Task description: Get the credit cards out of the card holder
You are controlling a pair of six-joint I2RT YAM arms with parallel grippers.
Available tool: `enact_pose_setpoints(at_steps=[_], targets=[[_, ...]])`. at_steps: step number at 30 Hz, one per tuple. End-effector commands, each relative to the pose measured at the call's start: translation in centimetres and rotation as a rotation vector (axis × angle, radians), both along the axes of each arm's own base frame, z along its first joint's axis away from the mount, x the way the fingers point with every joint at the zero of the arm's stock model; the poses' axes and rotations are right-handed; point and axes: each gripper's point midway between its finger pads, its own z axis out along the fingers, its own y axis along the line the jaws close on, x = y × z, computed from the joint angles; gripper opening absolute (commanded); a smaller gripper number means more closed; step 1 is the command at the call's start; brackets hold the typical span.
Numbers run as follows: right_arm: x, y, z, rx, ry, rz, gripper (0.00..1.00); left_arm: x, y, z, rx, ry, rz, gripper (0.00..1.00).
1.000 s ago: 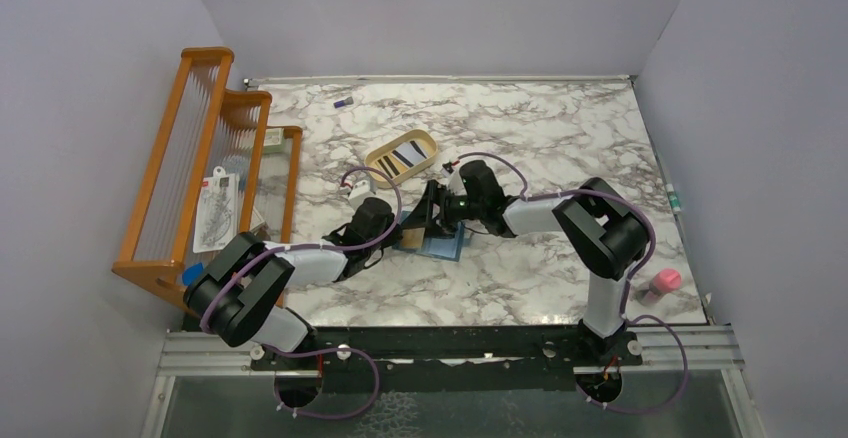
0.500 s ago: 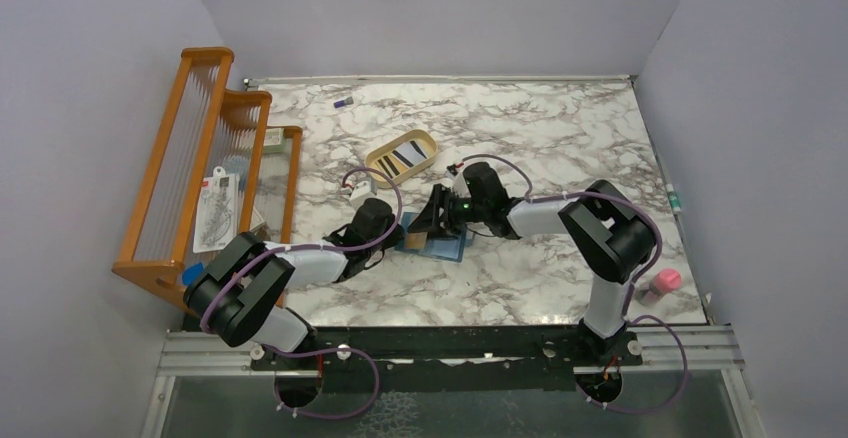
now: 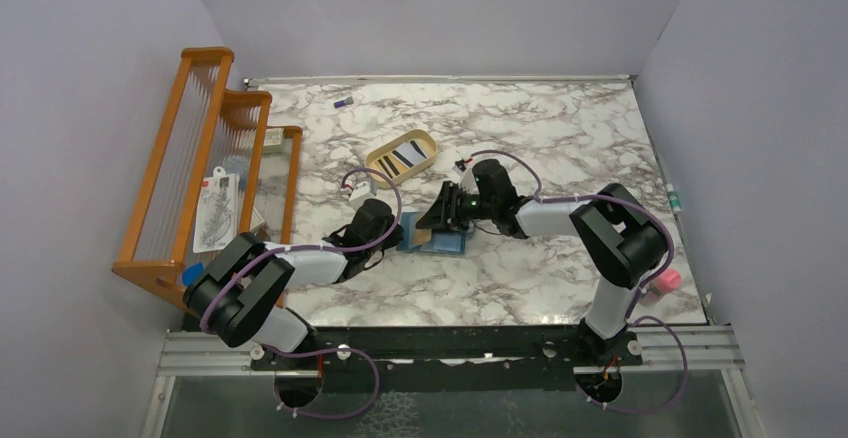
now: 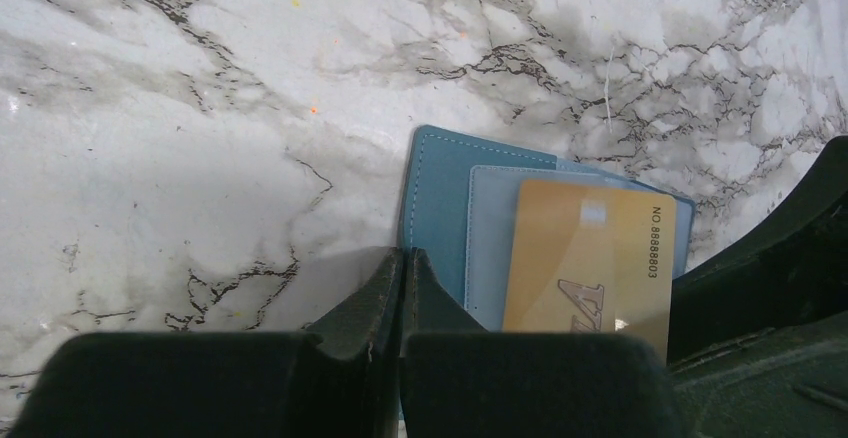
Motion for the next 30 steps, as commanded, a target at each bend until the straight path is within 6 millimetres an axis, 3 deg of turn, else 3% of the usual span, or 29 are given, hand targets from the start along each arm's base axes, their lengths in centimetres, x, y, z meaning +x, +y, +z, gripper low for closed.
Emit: enact_pose_setpoints(at_steps=[1, 14, 21, 30], targets=[[-0.2, -0.5, -0.6, -0.004, -0.009, 0.011, 0.42, -1.7, 0.3, -1.5, 0.023, 0.060, -0.033, 0.00], [-0.5, -2.1, -2.2, -0.050, 0.005, 0.003, 0.37, -1.7, 0.2, -1.7, 0.027, 0.066, -0.036, 0.00], [-0.4, -2.4, -3.0, -0.054, 0.031, -0.002, 0.02, -1.7, 0.2, -1.8, 0.027, 0.069, -0.038, 0.00], [-0.5, -3.6, -3.5, -0.091, 0.037, -0.006, 0.01, -1.8, 0.4, -1.7, 0.034, 0.068, -0.036, 0.00]])
